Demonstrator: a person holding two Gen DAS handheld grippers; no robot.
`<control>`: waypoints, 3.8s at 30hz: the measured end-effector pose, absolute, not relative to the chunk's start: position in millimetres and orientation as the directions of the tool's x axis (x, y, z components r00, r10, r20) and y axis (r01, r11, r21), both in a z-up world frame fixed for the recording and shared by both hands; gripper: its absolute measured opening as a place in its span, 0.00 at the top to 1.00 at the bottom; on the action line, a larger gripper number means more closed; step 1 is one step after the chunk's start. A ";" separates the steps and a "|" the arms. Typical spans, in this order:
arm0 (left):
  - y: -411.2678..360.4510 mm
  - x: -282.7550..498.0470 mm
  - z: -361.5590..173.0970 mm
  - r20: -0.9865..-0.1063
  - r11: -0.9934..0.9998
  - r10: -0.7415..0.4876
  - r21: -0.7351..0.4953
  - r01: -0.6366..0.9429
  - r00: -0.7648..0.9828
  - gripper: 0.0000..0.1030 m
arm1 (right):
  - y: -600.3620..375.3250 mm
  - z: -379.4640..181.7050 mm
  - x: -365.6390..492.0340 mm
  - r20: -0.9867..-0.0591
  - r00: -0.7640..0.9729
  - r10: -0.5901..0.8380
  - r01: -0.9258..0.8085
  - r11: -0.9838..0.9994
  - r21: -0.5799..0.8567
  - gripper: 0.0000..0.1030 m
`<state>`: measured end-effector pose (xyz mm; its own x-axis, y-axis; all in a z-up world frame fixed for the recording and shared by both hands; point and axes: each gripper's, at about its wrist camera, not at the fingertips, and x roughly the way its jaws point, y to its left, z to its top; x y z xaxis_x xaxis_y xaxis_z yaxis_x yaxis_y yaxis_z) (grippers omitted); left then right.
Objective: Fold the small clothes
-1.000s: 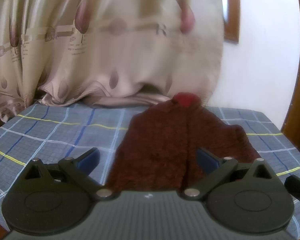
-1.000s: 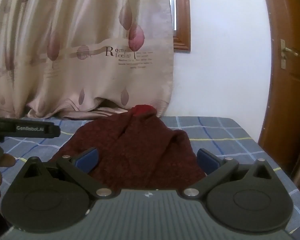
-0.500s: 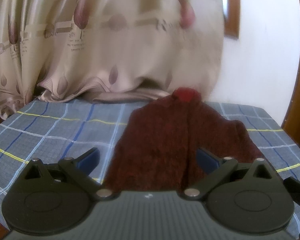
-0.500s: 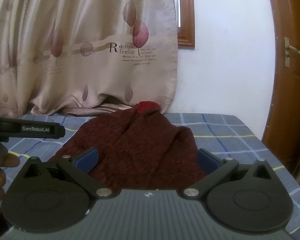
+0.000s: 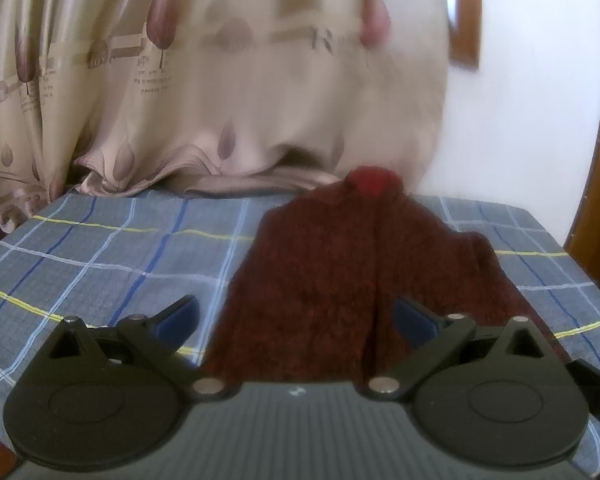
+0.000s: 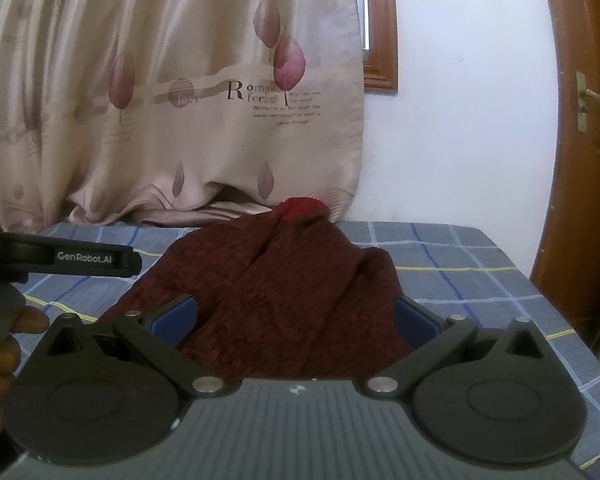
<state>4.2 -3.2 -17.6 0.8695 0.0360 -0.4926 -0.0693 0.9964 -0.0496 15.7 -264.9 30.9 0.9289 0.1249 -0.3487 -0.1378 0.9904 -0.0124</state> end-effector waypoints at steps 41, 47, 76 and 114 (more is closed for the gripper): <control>26.5 -32.2 -92.8 -0.596 0.667 -0.487 -0.726 -0.169 0.639 0.01 | -302.8 13.9 3.9 -0.371 0.919 0.135 -0.113 0.990 0.081 0.00; 46.9 -23.4 -116.8 -0.563 0.530 -0.503 -0.800 -0.280 0.656 0.01 | -309.4 7.3 5.8 -0.385 0.913 0.131 -0.103 0.990 0.092 0.00; 56.9 -7.7 -142.0 -0.536 0.256 -0.480 -0.843 -0.474 0.694 0.94 | -318.7 -12.1 27.8 -0.456 0.879 0.137 -0.092 0.988 0.120 0.00; 103.8 -70.9 -128.8 -0.491 0.450 -0.416 -0.843 -0.296 0.766 0.25 | -324.9 -13.1 21.6 -0.460 0.865 0.201 -0.137 0.976 0.168 0.00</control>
<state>-70.9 103.8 -128.8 0.7656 -0.4159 -0.4907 -0.2960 0.4496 -0.8428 21.6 -324.9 -13.1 0.8648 0.2007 -0.4602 -0.1371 0.9762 0.1681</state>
